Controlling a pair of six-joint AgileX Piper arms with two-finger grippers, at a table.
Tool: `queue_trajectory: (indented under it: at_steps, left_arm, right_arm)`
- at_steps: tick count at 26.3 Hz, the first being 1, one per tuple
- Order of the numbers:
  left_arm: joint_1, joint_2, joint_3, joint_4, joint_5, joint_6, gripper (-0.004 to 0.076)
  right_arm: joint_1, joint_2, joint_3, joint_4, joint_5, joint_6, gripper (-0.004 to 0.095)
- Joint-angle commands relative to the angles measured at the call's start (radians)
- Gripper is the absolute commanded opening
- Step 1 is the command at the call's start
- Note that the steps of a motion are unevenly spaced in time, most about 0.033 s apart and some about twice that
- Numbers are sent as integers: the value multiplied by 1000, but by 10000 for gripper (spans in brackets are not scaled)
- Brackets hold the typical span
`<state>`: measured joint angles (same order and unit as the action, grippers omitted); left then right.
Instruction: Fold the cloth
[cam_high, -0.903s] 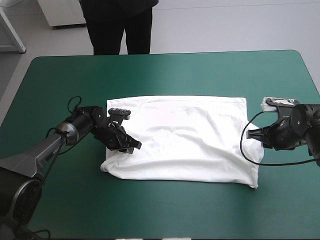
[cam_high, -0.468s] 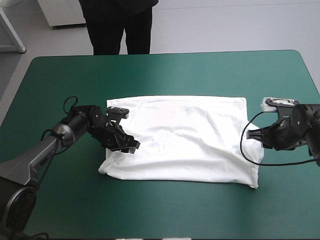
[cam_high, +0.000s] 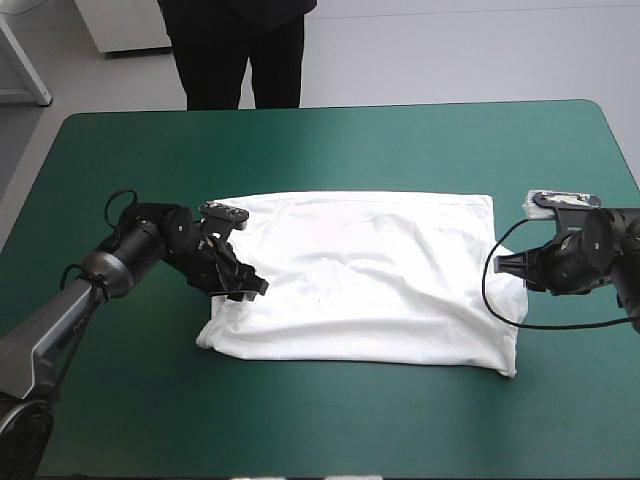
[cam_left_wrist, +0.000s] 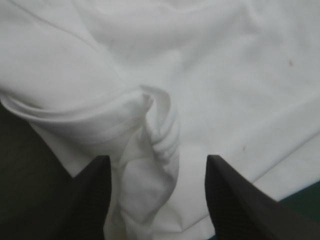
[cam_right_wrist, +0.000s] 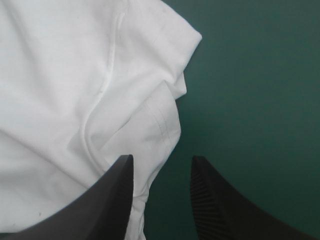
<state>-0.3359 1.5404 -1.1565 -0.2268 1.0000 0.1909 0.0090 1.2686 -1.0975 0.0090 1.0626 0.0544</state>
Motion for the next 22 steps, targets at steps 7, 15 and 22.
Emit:
queue_trajectory:
  at_steps: [7, 15, 22]
  left_arm:
    - [-1, -49, -37, 31, 20, -31, 407]
    - [-1, -49, -41, 31, 1, -31, 407]
    - [-1, -49, -41, 31, 1, -27, 407]
  right_arm:
    - [-112, 89, -38, 106, -75, -36, 479]
    - [-135, 261, -181, 125, -108, -61, 537]
    - [-135, 458, -310, 110, -55, -61, 537]
